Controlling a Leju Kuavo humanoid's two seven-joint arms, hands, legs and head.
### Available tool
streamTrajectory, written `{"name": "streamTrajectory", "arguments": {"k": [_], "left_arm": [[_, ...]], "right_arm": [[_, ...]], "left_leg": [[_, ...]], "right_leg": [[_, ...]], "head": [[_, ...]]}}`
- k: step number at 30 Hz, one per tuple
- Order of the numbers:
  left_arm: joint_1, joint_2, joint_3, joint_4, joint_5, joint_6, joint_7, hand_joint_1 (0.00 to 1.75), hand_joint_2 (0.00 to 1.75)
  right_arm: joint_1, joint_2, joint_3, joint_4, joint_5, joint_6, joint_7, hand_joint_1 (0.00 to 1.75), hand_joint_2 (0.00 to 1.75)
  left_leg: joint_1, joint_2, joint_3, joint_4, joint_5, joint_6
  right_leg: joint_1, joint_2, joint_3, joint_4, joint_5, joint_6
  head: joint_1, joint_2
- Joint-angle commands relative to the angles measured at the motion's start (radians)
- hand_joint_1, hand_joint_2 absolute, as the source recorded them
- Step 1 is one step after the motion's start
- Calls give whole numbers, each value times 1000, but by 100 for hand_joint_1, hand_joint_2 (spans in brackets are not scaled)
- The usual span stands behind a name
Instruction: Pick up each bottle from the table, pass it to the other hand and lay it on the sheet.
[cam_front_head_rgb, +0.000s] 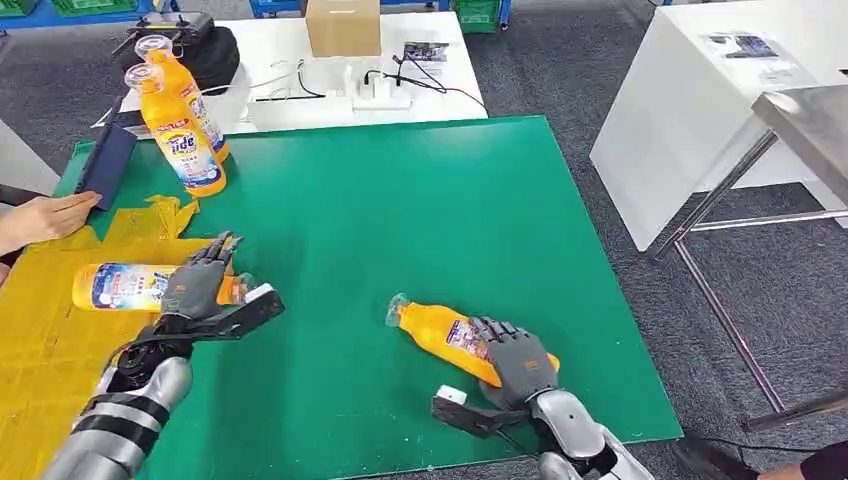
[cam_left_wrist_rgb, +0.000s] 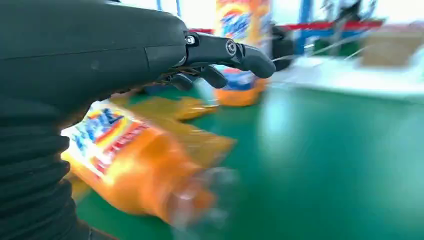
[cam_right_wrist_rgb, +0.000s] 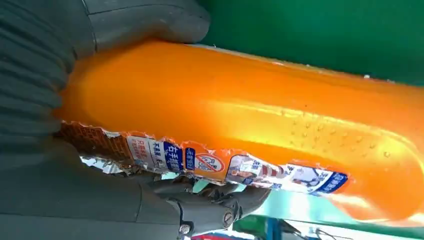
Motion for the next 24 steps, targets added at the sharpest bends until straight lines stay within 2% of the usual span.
{"name": "streamTrajectory", "arguments": {"k": [1, 7, 9, 10, 11, 12, 13, 17, 19, 20, 21, 24], "left_arm": [[118, -31, -4, -332, 97, -22, -30, 0, 175], [200, -58, 31, -469, 295, -90, -110, 0, 175], [270, -63, 46, -557, 414, -176, -114, 0, 175], [289, -65, 52, -577, 445, -196, -117, 0, 175], [312, -76, 60, -591, 530, -252, -120, 0, 175], [318, -79, 63, -595, 546, -259, -121, 0, 175], [325, -94, 65, -591, 619, -304, -123, 0, 175], [302, -125, 32, -519, 826, -402, -116, 0, 175], [280, -131, 9, -489, 840, -400, -115, 0, 175], [280, -131, 9, -489, 840, -400, -115, 0, 175], [276, -131, 5, -486, 842, -397, -114, 0, 175], [255, -131, -22, -458, 908, -424, -105, 0, 175]], "right_arm": [[43, 46, -66, 27, -33, 5, 0, 175, 175], [53, 102, -131, -8, -74, -64, -23, 175, 175], [65, 169, -192, -91, -100, -169, -77, 175, 175], [67, 194, -209, -127, -105, -199, -96, 175, 175], [72, 230, -228, -182, -104, -292, -157, 175, 175], [73, 241, -229, -201, -102, -299, -160, 175, 175], [77, 270, -237, -242, -126, -358, -210, 175, 175], [87, 323, -216, -306, -212, -520, -388, 175, 175], [83, 330, -195, -305, -230, -536, -420, 175, 175], [83, 330, -195, -305, -230, -536, -420, 175, 175], [82, 329, -193, -300, -229, -537, -422, 175, 175], [64, 321, -149, -276, -248, -571, -506, 175, 175]], "left_leg": [[1, -1, 3, 1, -2, 0], [1, 0, 4, 1, -3, 0], [0, 1, 1, 0, -2, 0], [0, 5, 3, 1, -4, 0], [0, 4, 0, 0, -2, 0], [0, 5, 3, 1, -5, -1], [0, 4, 2, 1, -4, -1], [0, 2, 0, 1, -3, -1], [0, 0, 1, 1, -3, -1], [0, -1, -1, 1, -2, -1], [0, 0, 0, 1, -3, -1], [0, 0, -1, -1, -3, -2]], "right_leg": [[1, -2, 4, -1, -2, -2], [2, -1, 5, 0, -3, -2], [1, 1, 1, -1, -1, -1], [1, 3, 4, 0, -2, -2], [1, 3, 9, 0, -1, -1], [1, 3, 13, 1, -3, -2], [1, 3, 12, 1, -2, -2], [1, 1, 10, 1, -2, -2], [2, -2, 11, 1, -3, -3], [1, -1, 1, 1, -3, -2], [2, -1, 2, 2, -4, -2], [1, -1, 0, 0, -4, 0]], "head": [[0, 0], [0, 0], [0, 0], [0, 0], [0, 0], [0, 0], [0, 0], [0, 0], [0, 0], [0, 0], [0, 0], [0, 0]]}}
